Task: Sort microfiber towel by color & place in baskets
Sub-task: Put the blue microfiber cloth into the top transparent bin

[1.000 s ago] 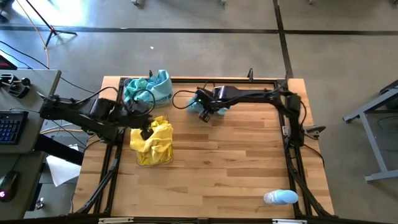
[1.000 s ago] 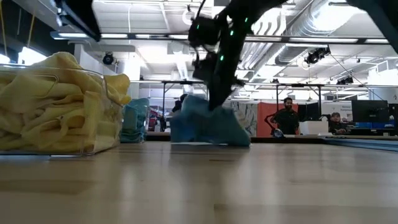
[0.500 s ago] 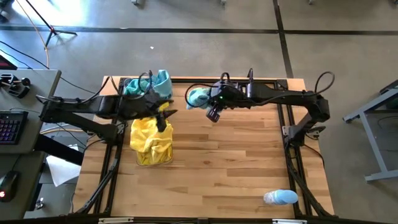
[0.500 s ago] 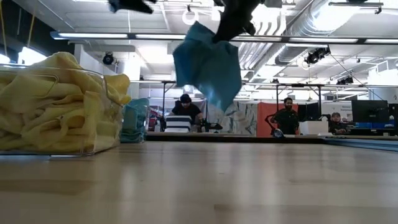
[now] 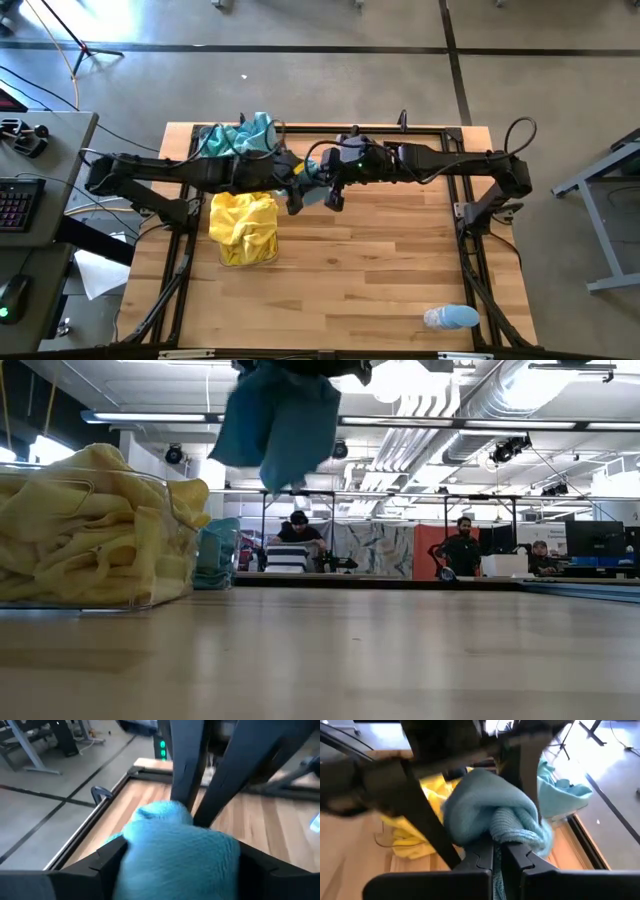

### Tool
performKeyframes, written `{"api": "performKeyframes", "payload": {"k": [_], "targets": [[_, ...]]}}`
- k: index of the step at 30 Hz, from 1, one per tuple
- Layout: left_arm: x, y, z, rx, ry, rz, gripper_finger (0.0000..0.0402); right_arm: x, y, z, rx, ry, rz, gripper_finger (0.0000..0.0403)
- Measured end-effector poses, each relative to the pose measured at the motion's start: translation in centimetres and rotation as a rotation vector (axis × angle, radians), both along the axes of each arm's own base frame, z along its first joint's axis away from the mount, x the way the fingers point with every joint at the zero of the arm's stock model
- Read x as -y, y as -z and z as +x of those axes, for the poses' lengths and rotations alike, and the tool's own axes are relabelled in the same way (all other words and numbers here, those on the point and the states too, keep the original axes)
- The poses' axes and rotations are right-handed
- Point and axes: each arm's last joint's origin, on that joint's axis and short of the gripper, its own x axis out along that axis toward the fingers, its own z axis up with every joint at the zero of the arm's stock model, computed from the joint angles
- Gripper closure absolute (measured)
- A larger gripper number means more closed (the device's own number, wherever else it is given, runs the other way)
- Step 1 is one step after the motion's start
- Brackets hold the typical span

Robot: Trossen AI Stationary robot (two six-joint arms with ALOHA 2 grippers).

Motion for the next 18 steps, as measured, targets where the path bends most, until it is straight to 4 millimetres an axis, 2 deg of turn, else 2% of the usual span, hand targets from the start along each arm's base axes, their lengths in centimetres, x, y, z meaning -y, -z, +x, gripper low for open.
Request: {"api": "performKeyframes", "payload": {"k": [4,8,13,15,18], "targets": [[0.0,0.3,0.5,-0.071,-0.001,0.012,0.0160,0.0,-0.1,0.1,0.014,0.001,0.003,0.0401],[-0.3,-0.2,0.0,-0.152,-0.080,0.046,0.0224,0.1,-0.1,0.0,0.015,0.027,0.024,0.0381],[-1.4,-1.6,-1.0,-0.245,-0.163,0.091,0.0368,0.6,-0.1,0.0,0.016,0.048,0.040,0.0314],[-2.0,-2.2,-1.4,-0.280,-0.187,0.098,0.0388,0.9,0.1,-0.1,0.006,0.063,0.057,0.0283],[-3.5,-3.1,-2.5,-0.374,-0.265,0.145,0.0387,1.4,0.5,-0.5,-0.048,0.090,0.075,0.0238]]}}
